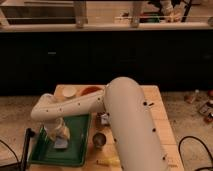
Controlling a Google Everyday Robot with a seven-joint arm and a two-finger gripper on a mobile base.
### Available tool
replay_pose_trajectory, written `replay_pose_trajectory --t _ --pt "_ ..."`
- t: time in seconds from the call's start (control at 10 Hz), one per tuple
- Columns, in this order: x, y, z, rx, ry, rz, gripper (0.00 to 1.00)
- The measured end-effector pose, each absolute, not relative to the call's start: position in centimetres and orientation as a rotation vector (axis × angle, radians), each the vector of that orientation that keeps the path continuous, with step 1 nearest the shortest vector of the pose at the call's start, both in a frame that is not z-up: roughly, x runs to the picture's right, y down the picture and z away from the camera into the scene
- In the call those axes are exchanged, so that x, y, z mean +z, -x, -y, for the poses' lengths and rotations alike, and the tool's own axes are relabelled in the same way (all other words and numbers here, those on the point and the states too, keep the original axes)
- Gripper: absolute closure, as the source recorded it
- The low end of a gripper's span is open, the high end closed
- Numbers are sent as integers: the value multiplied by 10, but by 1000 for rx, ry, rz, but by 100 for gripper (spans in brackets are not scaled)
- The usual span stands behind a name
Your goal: Wipe tray with sponge
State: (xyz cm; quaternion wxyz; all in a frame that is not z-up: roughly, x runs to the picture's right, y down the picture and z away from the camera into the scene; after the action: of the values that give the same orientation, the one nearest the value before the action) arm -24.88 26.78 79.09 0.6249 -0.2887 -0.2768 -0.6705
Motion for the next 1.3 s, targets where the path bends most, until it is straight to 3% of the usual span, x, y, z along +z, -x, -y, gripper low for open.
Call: replay_pose_trajectory --t 0.6,1.3 --pt "786 189 -267 -1489 686 615 95" --pt "782 208 -236 -1450 555 605 95"
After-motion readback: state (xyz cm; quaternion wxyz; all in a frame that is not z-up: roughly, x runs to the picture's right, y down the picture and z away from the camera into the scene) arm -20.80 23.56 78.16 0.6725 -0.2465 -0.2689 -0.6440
